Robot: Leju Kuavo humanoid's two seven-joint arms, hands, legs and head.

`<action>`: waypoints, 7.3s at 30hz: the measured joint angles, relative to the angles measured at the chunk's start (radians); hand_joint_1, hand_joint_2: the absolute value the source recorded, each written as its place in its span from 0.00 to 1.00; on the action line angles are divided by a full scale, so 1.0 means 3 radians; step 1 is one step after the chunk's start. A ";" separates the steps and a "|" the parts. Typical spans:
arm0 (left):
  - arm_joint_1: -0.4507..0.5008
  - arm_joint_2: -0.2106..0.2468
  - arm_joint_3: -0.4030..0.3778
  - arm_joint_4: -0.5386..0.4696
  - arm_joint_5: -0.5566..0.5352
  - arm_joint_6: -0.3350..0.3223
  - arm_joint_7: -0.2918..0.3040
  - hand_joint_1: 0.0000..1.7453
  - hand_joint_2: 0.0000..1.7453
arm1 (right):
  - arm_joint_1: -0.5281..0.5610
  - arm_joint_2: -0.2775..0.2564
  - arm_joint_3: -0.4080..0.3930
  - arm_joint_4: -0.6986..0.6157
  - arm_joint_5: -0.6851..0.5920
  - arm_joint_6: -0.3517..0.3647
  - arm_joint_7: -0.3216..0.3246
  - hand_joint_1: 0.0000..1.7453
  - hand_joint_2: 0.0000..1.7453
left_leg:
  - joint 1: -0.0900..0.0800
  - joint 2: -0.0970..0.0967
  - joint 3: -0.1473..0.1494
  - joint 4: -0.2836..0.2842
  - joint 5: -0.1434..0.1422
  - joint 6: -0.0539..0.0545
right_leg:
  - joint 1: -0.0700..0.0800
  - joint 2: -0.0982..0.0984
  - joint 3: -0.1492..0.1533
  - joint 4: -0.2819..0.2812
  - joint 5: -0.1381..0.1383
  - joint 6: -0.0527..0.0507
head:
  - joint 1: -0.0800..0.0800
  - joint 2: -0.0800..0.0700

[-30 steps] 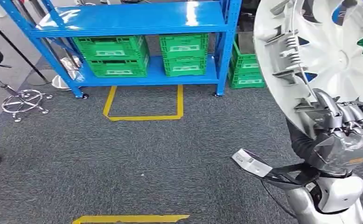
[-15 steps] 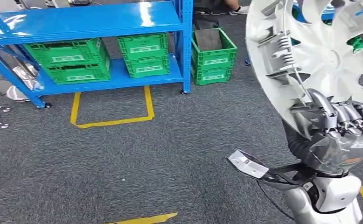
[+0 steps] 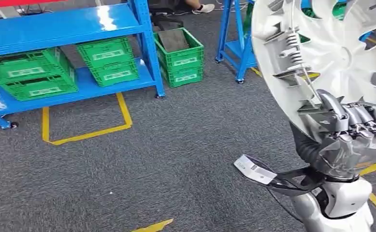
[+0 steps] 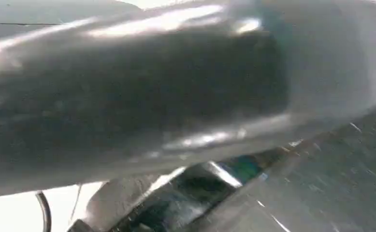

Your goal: Take the parts from the cabinet and place them on the table.

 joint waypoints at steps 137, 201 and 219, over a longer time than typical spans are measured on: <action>-0.0003 0.0034 -0.0081 0.0102 0.0034 -0.0235 -0.0125 0.00 0.00 | 0.0012 -0.0104 -0.0027 0.0449 0.0000 -0.0004 -0.0392 1.00 1.00 | -0.0024 -0.0431 0.0073 -0.0069 0.0009 0.0138 | 0.0025 0.0573 -0.0162 0.0071 0.0072 0.0021 | -0.0021 0.0000; -0.0036 0.0025 -0.0238 0.0098 0.0100 -0.0262 -0.0089 0.00 0.00 | 0.0187 0.0081 -0.0289 0.0502 -0.0003 -0.0004 -0.0552 1.00 1.00 | 0.0011 -0.0276 0.0109 -0.0197 0.0080 0.0154 | 0.0041 0.0235 -0.0246 0.0218 -0.0099 0.0070 | 0.0014 0.0000; -0.0036 0.0011 -0.0240 0.0079 0.0107 -0.0285 -0.0090 0.00 0.00 | 0.0168 0.0100 -0.0300 0.0563 0.0003 -0.0004 -0.0513 1.00 1.00 | 0.0027 -0.0148 -0.0261 0.0763 -0.0477 -0.0028 | 0.0020 0.0123 -0.0089 0.0082 -0.0027 -0.0026 | -0.0011 0.0000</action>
